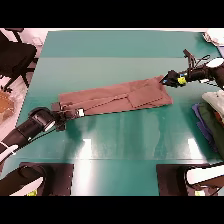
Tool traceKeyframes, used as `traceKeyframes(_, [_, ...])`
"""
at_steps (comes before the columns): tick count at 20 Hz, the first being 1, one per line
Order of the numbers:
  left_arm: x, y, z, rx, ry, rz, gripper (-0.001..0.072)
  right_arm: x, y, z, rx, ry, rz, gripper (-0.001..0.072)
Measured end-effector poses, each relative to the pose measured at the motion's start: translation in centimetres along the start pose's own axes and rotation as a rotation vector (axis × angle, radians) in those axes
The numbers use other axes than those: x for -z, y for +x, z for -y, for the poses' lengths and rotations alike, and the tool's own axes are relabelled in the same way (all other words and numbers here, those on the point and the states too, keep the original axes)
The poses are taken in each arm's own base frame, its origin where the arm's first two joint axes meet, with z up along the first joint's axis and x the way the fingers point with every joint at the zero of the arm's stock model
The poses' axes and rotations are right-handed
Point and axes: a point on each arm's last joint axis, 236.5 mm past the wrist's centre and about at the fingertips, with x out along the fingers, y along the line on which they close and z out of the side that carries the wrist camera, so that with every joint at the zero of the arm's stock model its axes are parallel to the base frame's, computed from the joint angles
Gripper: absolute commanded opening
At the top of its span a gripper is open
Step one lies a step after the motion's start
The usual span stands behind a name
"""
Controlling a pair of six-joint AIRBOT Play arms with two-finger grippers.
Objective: Fold the shirts.
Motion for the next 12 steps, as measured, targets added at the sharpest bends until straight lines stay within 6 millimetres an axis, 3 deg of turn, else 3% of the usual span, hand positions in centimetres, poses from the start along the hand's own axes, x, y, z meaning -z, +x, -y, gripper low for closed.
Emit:
traceKeyframes(8, [-1.6, -2.5, -5.3, -0.113, -0.003, 0.029, 0.0021, 0.0, 0.0, 0.0, 0.0, 0.0, -0.001, 0.027])
traceKeyframes(12, [-1.9, -2.4, -7.0, -0.151, -0.035, 0.057, 0.0021, 0.0, 0.0, 0.0, 0.0, 0.0, 0.0, 0.027])
